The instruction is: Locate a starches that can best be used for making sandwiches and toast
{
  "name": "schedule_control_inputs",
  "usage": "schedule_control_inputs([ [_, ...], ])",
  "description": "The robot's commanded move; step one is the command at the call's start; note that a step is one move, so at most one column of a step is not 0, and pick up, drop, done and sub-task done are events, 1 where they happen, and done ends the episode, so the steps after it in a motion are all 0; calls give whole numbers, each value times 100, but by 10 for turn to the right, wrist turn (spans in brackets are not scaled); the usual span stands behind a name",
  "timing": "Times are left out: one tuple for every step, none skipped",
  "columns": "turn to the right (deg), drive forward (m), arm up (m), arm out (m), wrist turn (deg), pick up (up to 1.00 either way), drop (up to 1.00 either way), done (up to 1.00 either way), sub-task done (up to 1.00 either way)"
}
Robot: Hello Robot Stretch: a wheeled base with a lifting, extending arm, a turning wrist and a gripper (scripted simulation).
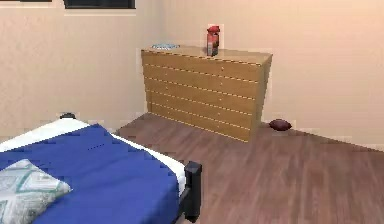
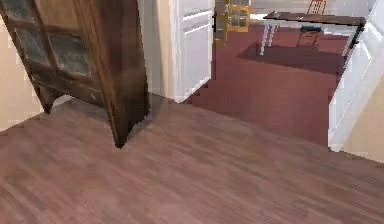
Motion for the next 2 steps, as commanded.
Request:
schedule_control_inputs([
  [450, 0, 0, 0, 0, 0, 0, 0, 0],
  [450, 0, 0, 0, 0, 0, 0, 0, 0],
])
